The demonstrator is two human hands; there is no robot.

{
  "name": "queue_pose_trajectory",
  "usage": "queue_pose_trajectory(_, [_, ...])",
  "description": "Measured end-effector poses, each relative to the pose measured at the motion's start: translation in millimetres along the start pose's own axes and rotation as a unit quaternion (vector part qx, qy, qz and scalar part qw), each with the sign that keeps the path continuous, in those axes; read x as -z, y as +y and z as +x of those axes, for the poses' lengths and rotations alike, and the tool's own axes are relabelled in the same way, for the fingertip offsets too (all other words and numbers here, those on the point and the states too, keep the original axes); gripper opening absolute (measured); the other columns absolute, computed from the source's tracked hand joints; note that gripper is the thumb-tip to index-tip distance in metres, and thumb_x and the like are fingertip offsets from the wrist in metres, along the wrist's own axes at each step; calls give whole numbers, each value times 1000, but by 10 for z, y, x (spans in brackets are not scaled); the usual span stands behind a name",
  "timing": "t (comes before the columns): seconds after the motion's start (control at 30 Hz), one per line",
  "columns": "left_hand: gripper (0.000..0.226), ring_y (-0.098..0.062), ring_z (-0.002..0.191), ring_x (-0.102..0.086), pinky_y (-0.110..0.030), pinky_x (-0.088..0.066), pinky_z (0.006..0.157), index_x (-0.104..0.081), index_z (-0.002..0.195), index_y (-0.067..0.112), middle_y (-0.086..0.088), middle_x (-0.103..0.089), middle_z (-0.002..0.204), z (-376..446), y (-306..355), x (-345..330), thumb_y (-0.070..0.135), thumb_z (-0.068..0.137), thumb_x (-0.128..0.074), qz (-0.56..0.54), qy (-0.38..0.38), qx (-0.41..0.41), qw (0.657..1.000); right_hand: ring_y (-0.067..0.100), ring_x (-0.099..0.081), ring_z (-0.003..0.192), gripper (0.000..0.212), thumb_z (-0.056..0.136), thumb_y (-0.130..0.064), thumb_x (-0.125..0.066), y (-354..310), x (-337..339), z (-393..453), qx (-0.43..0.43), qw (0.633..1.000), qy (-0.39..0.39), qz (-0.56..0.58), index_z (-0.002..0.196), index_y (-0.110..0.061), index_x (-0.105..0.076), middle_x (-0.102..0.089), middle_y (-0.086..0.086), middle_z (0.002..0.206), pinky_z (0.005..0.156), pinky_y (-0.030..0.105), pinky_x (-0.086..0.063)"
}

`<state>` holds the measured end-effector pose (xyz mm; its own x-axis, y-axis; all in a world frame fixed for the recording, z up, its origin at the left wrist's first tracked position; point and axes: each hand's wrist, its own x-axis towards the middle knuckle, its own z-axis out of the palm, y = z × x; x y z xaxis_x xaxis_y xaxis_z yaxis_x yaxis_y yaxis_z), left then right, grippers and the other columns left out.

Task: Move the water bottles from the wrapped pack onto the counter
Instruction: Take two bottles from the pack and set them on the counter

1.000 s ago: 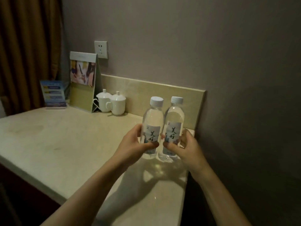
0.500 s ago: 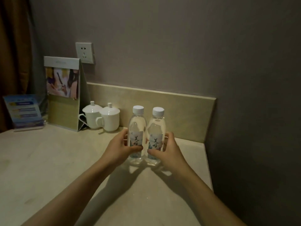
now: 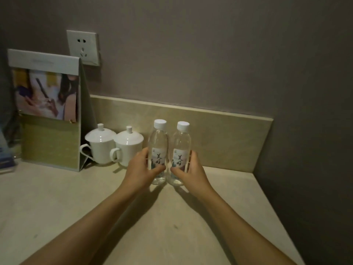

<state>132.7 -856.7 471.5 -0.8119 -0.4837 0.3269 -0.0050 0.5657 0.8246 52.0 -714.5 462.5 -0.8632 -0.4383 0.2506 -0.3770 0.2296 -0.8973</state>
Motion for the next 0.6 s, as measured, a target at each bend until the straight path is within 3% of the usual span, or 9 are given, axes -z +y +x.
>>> queue_pose_trajectory(0.17, [53,-18,110,-62,-21,-47,85,-52,124,13,-5,-65,122,97,-35,-64,19,78,-78,-3,47,-1,999,19,-61,109,58,79,-15,-74,-25,-124,145,-7,1000,29,-11,126,-16,-40,-56,9,125,95,44,-53])
queue_pose_trajectory(0.27, [42,-20,105,-62,-25,-49,80,-49,117,15,-4,-64,117,121,-63,-61,32,85,-70,102,34,-25,994,21,-59,115,61,80,-21,-75,-8,-164,148,-17,999,34,-30,129,-17,-39,-53,7,129,96,40,-52])
queue_pose_trajectory(0.33, [44,-23,93,-63,-30,-49,70,-54,110,16,-5,-65,104,136,-62,21,51,85,-62,274,26,-41,961,21,-53,122,71,81,-32,-73,34,-197,118,-24,997,49,-63,137,-16,-34,-44,6,136,98,37,-48])
queue_pose_trajectory(0.4, [52,-23,83,-64,-31,-45,63,-62,101,16,-5,-67,92,148,-50,90,64,82,-57,380,23,-45,924,23,-50,123,73,82,-44,-69,73,-234,96,-43,988,78,-128,138,-15,-33,-39,6,137,97,37,-46])
queue_pose_trajectory(0.5, [48,-22,82,-63,-30,-45,64,-66,99,16,-6,-67,92,147,-41,51,60,84,-58,395,4,-55,917,23,-54,111,53,84,-45,-65,96,-291,71,-43,972,110,-204,123,-16,-44,-48,5,124,81,31,-44])
queue_pose_trajectory(0.6, [38,-20,81,-60,-29,-43,64,-66,104,15,-6,-67,95,161,-59,6,49,90,-58,382,-1,-46,923,21,-54,105,44,86,-40,-65,75,-322,79,-36,968,124,-217,118,-17,-46,-50,4,120,78,30,-42])
